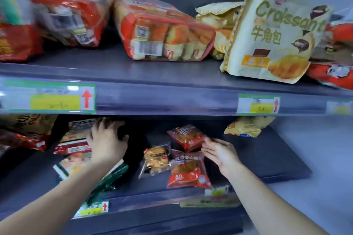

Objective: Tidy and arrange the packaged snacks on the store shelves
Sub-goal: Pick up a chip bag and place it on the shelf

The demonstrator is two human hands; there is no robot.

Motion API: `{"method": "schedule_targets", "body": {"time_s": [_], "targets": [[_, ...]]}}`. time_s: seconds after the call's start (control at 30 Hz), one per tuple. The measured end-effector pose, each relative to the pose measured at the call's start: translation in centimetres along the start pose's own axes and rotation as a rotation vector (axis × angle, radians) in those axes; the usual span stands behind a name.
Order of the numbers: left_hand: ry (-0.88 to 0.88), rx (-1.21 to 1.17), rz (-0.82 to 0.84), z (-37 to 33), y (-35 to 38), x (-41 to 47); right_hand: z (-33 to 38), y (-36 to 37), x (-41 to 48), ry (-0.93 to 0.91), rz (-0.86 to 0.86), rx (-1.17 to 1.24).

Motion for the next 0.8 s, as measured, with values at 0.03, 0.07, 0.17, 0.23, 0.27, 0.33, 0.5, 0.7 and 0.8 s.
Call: {"method": "schedule_targets", "body": {"time_s": [0.03,0.07,0.17,0.23,0.27,0.33,0.5,0.7,0.8], "targets": [[0.018,-0.019,0.033,-1.4,1.7,-0.3,0.0,-1.3,0.8,0.002,-0.005,-0.004],[0.031,-0.043,0.062,-2.7,3.3,-0.6,0.1,-2.7,1.5,0.004,-0.015,-0.011],[0.069,-0.130,0.132,-6.5,8.0,-2.0,0.6,-7.4,4.0,-0.015,-0.076,-0.058],[0.096,-0.175,0.185,-8.8,11.0,-2.9,0.8,-10.7,6.1,-0.048,-0.146,-0.130],[0.096,-0.189,0.204,-9.9,12.5,-3.4,0.8,-12.5,7.2,-0.070,-0.193,-0.187],[0.084,-0.200,0.240,-12.0,15.3,-4.5,1.1,-15.8,9.5,-0.126,-0.311,-0.353],[0.097,-0.221,0.337,-15.6,22.0,-5.9,2.2,-19.5,14.2,-0.298,-0.439,-0.807],[0.196,-0.096,0.408,-17.1,27.7,-5.8,1.8,-19.4,17.7,-0.346,-0.383,-1.083],[0.237,-0.052,0.412,-16.8,29.3,-5.7,2.0,-19.5,17.8,-0.398,-0.459,-1.143]]}}
Point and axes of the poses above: each hand's wrist, its own x-axis towards the middle knuckle, its own y-axis out of the palm, z = x × y, the point moved 8 cm from there along x, towards the middle knuckle, and after that the axes turned 15 degrees about -x, right-handed, at the moved point
